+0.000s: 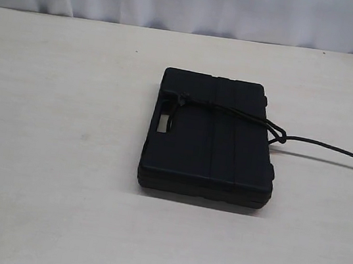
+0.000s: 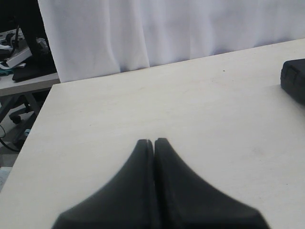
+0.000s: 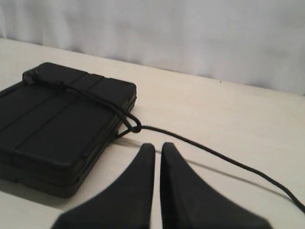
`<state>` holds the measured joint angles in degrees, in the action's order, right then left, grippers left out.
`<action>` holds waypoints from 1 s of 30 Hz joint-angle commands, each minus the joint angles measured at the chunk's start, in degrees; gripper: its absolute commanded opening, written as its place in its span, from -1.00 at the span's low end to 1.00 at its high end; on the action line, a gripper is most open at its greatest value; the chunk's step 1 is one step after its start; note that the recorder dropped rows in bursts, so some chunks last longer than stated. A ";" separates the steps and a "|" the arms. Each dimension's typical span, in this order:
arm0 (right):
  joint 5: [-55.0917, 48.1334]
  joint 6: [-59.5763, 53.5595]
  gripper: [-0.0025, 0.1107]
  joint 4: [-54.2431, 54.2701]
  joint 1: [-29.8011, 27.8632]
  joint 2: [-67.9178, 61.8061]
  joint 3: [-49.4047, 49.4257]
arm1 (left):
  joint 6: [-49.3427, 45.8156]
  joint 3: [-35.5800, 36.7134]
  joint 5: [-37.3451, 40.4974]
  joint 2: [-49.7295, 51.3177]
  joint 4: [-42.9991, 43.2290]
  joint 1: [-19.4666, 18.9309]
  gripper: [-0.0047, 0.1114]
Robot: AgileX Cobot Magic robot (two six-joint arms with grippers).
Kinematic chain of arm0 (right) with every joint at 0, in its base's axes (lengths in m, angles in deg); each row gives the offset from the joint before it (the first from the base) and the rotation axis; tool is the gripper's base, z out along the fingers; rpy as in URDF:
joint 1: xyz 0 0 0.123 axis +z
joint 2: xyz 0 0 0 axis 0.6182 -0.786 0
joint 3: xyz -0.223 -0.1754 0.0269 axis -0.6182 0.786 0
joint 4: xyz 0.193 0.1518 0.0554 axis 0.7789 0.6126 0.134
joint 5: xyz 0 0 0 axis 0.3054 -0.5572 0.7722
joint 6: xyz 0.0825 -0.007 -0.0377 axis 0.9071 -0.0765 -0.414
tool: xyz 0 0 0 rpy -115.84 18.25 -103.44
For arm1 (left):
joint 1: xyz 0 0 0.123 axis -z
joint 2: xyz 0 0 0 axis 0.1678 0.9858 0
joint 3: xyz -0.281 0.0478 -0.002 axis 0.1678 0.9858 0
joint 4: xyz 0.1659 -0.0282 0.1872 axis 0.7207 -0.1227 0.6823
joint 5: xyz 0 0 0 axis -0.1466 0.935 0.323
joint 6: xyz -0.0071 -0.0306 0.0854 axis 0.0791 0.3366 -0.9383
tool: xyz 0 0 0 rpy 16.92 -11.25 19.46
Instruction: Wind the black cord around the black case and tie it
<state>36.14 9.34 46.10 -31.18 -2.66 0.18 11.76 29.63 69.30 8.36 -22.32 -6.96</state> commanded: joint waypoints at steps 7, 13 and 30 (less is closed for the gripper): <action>-3.00 2.13 -0.88 0.16 -0.24 0.29 0.15 | 0.29 0.20 -0.23 -0.16 -0.47 -0.10 -0.92; -3.08 2.12 -0.88 0.16 -0.24 0.29 0.15 | 0.29 0.20 -0.23 -0.16 -0.47 -0.10 -0.92; -2.93 2.12 -0.88 0.16 -0.24 0.29 0.15 | 0.29 0.20 -0.23 -0.16 -0.47 -0.10 -0.92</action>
<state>33.37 11.18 46.38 -31.18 -2.66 0.18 11.76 29.63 69.30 8.36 -22.32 -6.96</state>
